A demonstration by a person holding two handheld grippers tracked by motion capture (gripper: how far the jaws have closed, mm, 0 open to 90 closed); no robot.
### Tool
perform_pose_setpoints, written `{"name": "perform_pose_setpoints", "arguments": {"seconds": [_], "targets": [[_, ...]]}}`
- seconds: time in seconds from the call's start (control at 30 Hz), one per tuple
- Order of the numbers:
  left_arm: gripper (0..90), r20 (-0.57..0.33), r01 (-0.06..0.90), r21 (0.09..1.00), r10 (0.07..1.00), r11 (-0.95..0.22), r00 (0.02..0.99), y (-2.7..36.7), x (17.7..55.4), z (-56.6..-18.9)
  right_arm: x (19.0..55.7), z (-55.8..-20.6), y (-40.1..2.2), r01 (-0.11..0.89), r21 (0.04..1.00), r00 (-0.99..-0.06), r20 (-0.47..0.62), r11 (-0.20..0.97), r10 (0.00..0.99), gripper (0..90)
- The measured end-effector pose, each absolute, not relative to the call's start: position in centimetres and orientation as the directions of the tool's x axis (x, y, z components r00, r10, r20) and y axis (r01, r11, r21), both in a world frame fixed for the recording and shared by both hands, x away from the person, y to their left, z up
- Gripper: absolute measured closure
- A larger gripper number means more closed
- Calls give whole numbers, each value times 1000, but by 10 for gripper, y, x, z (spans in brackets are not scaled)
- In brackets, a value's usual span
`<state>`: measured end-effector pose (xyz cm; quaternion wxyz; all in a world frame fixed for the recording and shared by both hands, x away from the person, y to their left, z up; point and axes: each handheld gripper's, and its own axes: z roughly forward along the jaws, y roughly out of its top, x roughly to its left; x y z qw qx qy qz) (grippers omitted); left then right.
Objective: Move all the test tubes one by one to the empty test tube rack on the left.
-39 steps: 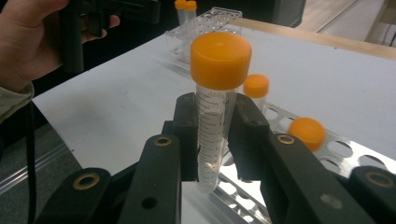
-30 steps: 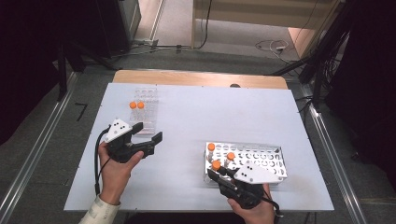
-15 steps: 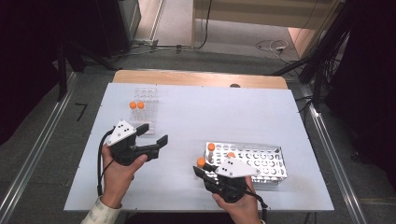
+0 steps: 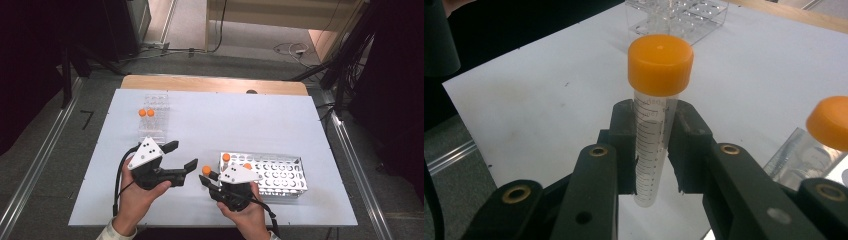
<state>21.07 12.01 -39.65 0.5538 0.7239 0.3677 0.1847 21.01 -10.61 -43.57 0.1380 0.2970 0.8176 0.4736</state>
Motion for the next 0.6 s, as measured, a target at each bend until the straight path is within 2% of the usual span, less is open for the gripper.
{"name": "perform_pose_setpoints", "arguments": {"seconds": [0.33, 0.4, 0.6], "targets": [[225, -120, 343, 922, 711, -179, 693, 106, 211, -407, 217, -440, -94, 351, 854, -781, 41, 384, 623, 719], [249, -120, 344, 921, 710, -180, 694, 104, 211, -410, 218, -440, -93, 350, 854, -783, 40, 386, 621, 719], [407, -113, 341, 920, 700, -195, 705, 100, 210, -415, 219, -440, -91, 351, 856, -782, 45, 380, 622, 719]]}}
